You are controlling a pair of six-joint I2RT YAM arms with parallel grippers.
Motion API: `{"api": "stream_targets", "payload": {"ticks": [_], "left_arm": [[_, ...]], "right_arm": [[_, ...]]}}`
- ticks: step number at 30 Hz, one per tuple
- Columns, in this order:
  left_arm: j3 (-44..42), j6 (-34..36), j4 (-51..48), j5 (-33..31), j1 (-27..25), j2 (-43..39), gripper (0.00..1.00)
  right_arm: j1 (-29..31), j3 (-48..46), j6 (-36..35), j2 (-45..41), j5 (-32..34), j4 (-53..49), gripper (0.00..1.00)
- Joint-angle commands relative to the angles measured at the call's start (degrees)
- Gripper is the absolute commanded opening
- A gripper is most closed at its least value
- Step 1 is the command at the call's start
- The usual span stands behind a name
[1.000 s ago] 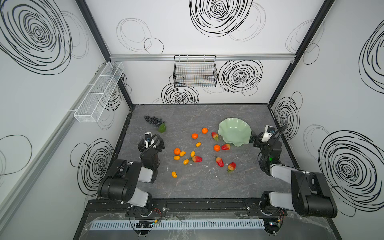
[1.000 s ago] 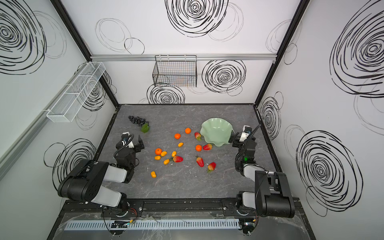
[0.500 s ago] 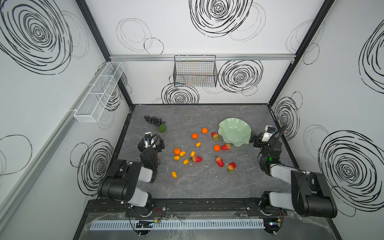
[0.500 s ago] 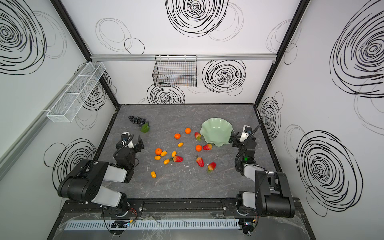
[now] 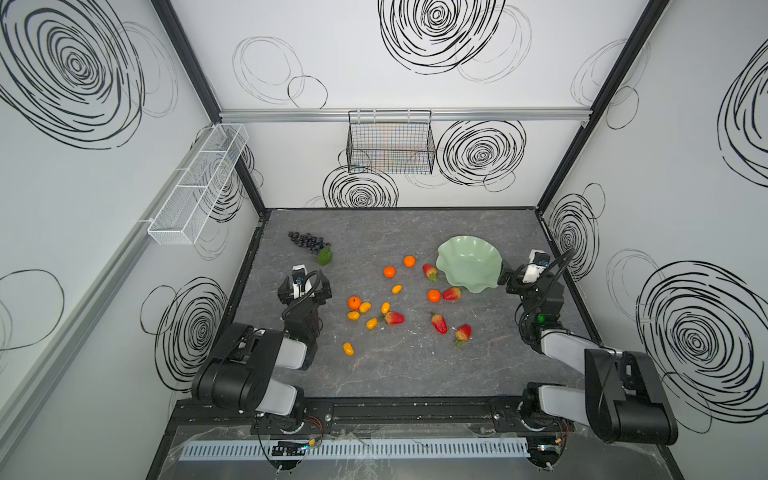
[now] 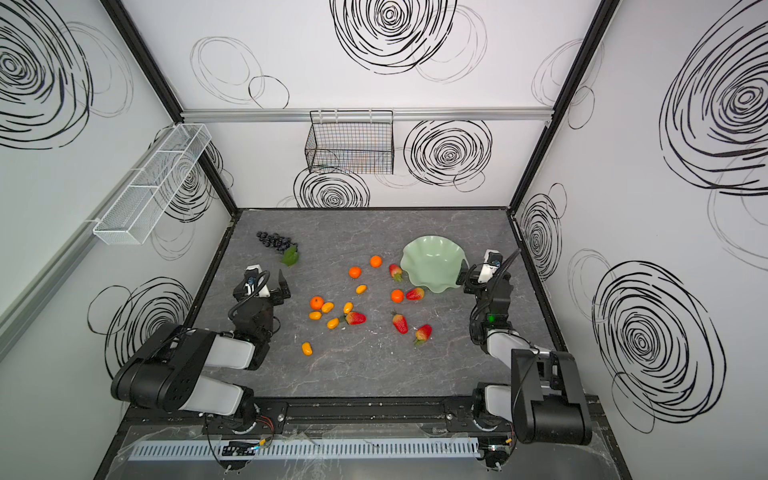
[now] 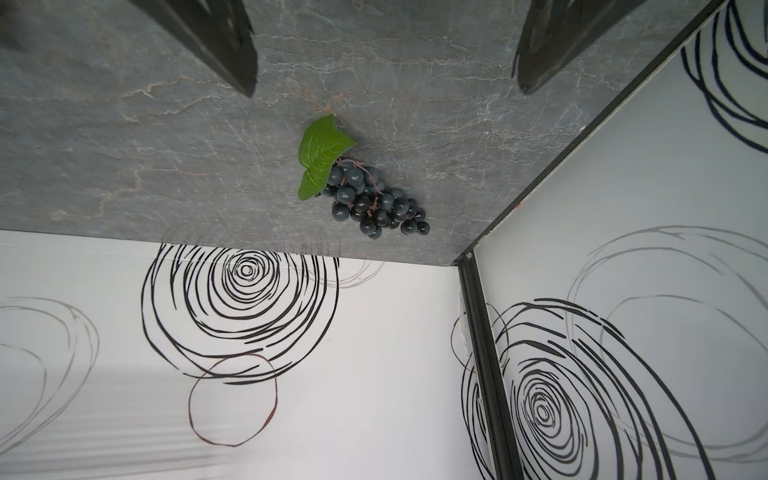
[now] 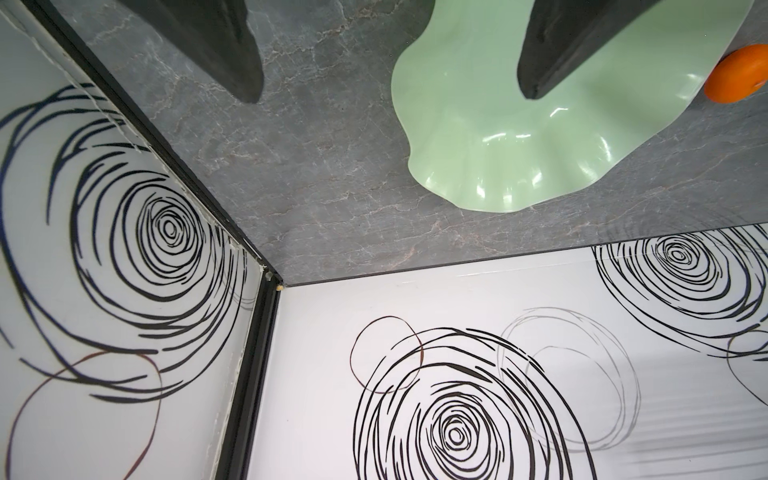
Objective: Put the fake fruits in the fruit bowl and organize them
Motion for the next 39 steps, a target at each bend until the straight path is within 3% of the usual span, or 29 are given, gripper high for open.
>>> {"api": "stream_targets", "payload": {"ticks": [1,7,11,16,22,24,28,39], "left_arm": [[-0.8,4.16,3.73,-9.33,-3.59,-4.22,0.99],[4.42,9.39,-11.29,-22.82,-12.29,-12.94,0.99],[9.95,7.2,-26.34,-24.91,-15.73,-19.66,0.99],[14.65,-4.34,-42.27,-20.89,-16.92,-26.84,0.99],[25.77,-26.05,-71.42,-21.3,-17.05,-27.35,0.99],[30.16,-30.19,-79.76,-17.95,-16.88,-25.32,0.99],[33.46,-32.71,-86.02,-7.85,-16.71,-22.98,0.99],[39.56,-34.98,-97.67,14.53,-13.08,-17.2,0.99]], "right_arm": [[1.58,1.9,-1.3,-3.36,2.9,-4.64,1.0],[3.49,6.18,1.78,-6.49,3.87,-15.95,1.0],[3.06,6.96,4.52,-11.29,2.45,-20.44,1.0],[2.37,7.82,9.96,-17.33,1.13,-24.05,1.0],[1.65,12.08,18.17,-20.19,1.95,-33.99,1.0],[1.08,14.08,21.9,-20.22,1.83,-38.89,1.0],[0.31,17.89,29.66,-18.78,3.33,-48.56,1.0],[-1.32,24.86,26.59,-11.7,-6.41,-64.43,1.0]]}}
